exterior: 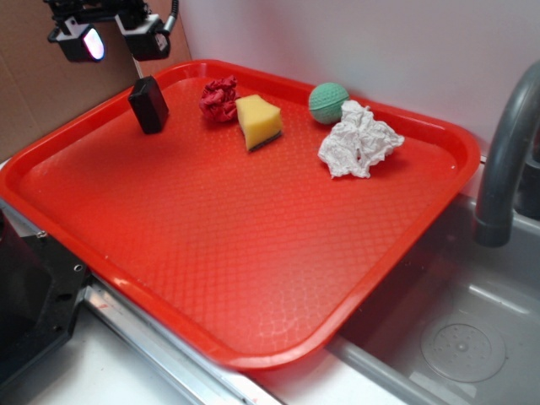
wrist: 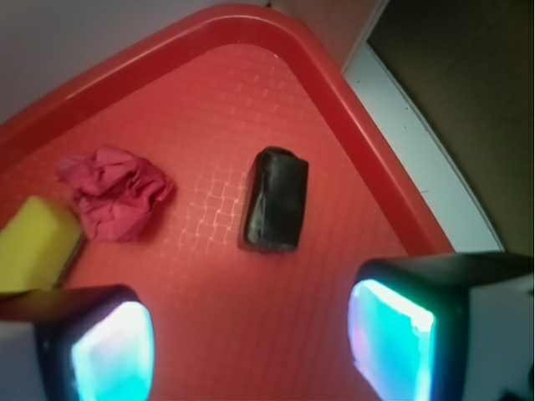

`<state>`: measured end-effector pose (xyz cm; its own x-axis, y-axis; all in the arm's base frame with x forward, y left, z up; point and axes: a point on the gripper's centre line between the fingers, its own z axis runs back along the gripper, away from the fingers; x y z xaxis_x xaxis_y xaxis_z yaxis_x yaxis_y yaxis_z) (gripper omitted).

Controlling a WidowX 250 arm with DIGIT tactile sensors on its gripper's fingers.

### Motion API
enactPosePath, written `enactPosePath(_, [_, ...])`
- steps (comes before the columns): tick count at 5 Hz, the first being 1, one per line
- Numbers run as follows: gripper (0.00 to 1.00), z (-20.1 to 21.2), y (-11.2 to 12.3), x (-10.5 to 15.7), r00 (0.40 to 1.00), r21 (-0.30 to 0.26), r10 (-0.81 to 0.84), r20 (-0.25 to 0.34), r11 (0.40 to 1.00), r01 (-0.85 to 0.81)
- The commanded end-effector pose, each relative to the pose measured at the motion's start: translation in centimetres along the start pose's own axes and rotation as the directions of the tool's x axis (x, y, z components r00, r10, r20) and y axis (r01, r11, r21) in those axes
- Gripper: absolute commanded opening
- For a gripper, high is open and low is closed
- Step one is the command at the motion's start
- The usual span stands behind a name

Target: Grab the black box.

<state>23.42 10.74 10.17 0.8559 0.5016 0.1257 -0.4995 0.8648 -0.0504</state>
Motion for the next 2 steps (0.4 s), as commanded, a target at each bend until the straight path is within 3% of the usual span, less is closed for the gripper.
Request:
enactPosePath(1, [1.0, -2.31, 1.25, 0.56, 1.0, 0.015, -0.005, -0.021, 1.0, 0.005])
enactPosePath(2, [1.0, -2.67, 0.61, 0.87, 0.998, 0.008, 0.021, -0.051, 1.0, -0.021])
